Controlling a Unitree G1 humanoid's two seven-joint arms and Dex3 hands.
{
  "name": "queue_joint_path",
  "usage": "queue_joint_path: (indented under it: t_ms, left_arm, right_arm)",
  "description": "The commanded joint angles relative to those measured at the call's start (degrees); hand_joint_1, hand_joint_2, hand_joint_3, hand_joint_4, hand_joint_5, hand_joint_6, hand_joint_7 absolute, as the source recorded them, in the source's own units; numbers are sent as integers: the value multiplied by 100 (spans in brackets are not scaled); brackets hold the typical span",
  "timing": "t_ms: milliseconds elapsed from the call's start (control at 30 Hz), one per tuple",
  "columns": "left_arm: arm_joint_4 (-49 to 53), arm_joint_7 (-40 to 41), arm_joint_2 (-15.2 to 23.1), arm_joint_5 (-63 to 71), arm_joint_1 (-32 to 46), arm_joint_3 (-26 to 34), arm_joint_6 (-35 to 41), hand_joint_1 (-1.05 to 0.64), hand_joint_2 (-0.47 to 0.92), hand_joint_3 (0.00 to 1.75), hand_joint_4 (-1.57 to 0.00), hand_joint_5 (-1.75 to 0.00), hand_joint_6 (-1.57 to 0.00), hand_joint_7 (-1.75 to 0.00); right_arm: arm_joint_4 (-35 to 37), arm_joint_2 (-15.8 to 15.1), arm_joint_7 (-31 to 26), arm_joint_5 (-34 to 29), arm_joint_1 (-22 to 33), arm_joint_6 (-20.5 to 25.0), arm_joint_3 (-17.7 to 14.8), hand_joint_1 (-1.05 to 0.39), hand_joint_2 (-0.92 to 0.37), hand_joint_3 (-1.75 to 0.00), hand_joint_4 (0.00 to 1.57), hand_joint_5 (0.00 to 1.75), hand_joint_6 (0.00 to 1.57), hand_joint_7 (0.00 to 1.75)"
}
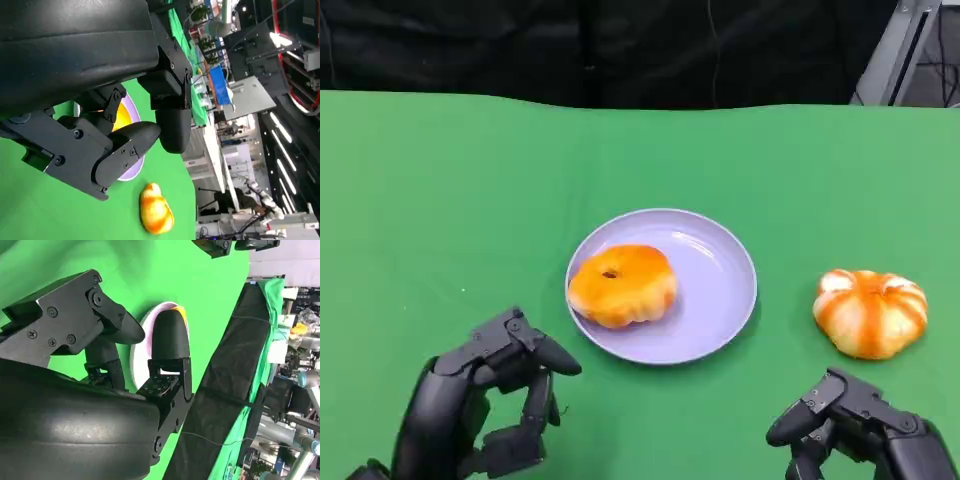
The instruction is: Grasp the bread from the table and place it into the plate.
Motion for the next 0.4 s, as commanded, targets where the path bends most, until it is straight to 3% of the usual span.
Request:
queue_joint_path:
  t_ms: [33, 400]
  left_arm:
    - [104, -17, 29, 161, -45, 96, -142, -12, 53, 121, -83, -175, -75, -156]
    - [89, -60, 14, 200, -19, 120, -134, -11, 51, 123, -83, -175, -75, -157]
  right_arm:
    - [-54, -58, 21, 11, -18, -39, -15, -4, -53, -114, 61, 163, 69, 131]
    - [-75, -30, 6, -12, 18, -21, -4, -5, -53, -113, 61, 162, 69, 131]
